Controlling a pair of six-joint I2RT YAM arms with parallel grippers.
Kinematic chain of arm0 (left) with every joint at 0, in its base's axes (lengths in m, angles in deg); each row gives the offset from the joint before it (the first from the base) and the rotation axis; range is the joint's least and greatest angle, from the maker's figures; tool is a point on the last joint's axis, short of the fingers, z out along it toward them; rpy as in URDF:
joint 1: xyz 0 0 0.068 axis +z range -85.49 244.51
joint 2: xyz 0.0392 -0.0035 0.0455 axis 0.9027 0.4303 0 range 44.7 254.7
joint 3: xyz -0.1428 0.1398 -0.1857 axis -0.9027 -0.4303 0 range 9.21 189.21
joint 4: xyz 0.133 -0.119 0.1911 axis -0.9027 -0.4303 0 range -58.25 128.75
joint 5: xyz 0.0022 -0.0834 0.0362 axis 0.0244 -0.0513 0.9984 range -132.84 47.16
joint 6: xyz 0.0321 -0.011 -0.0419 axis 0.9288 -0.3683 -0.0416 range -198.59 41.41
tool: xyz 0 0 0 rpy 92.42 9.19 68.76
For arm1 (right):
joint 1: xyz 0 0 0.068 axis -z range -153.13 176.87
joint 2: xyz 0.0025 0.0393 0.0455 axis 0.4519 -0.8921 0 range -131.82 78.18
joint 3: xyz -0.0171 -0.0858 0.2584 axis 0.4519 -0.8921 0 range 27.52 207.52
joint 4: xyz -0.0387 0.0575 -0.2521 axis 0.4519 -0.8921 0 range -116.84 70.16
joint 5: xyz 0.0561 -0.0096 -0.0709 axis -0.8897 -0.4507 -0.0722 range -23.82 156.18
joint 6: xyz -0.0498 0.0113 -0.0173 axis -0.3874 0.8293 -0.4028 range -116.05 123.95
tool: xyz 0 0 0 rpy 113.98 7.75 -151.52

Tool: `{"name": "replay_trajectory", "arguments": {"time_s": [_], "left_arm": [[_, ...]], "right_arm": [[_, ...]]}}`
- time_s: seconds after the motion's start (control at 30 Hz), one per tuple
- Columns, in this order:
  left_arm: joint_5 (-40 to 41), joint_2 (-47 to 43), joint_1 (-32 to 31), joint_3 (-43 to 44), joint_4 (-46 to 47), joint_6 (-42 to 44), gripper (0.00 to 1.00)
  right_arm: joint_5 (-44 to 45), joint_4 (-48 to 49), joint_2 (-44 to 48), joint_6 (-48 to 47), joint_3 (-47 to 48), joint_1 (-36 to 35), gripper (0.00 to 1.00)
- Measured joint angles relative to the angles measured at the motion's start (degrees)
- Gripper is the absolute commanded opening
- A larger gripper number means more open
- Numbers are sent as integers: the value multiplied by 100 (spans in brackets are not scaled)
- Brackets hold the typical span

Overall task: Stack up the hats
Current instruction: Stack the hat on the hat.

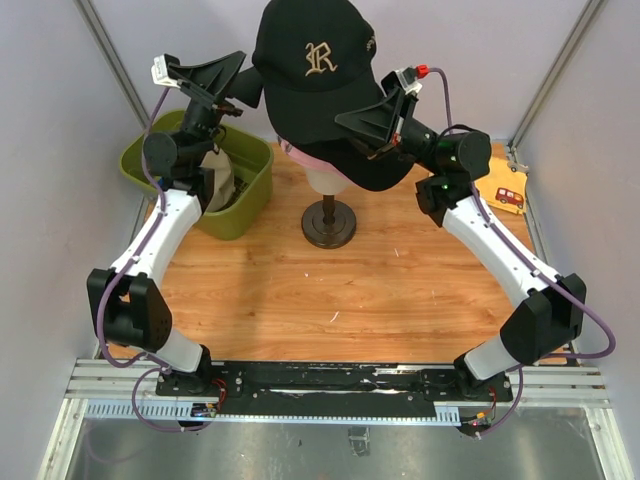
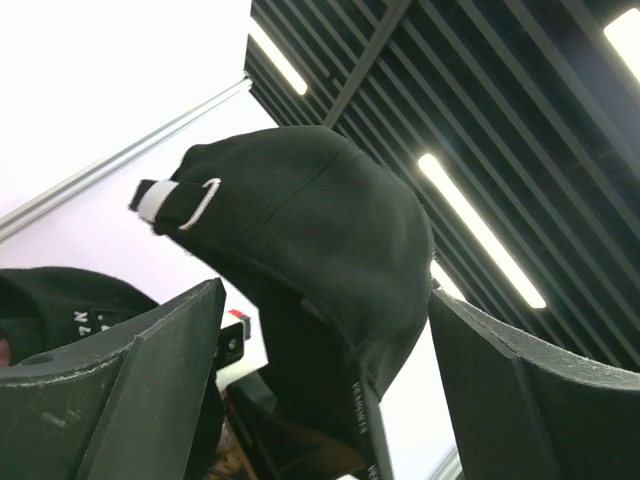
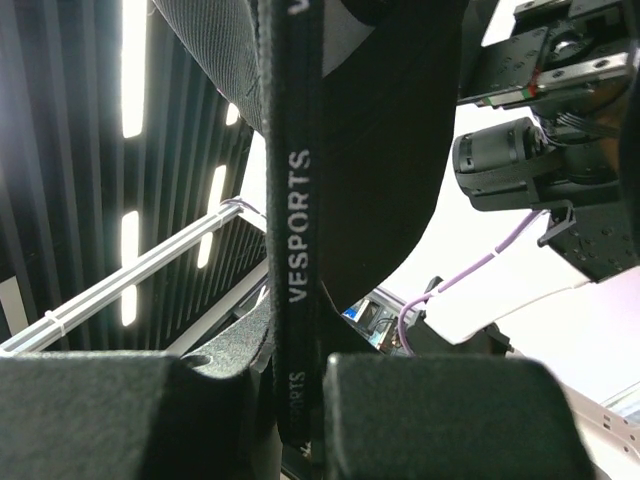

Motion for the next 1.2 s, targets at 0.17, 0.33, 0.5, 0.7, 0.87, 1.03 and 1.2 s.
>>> {"name": "replay_trajectory", "arguments": {"time_s": [0.17, 0.33, 0.5, 0.7, 0.87, 1.03, 1.2], "left_arm": [[35, 33, -2, 221, 2, -13, 87], [61, 114, -50, 345, 50, -42, 78], [74, 216, -85, 348, 68, -92, 41], [177, 201, -101, 214, 175, -26, 4], [195, 201, -160, 142, 177, 79, 0], [232, 201, -299, 142, 203, 181, 0], [273, 201, -487, 142, 120, 374, 0]], "right_arm": [[-50, 4, 33, -15, -238, 22, 1], [-81, 0, 33, -35, -382, 20, 1], [-94, 20, 46, -44, -446, 22, 1], [-103, 50, 116, -39, -581, 22, 1], [-116, 66, 227, -33, -675, 96, 3], [-216, 72, 319, 37, -704, 365, 7], [-321, 160, 415, 170, -809, 586, 12]]}}
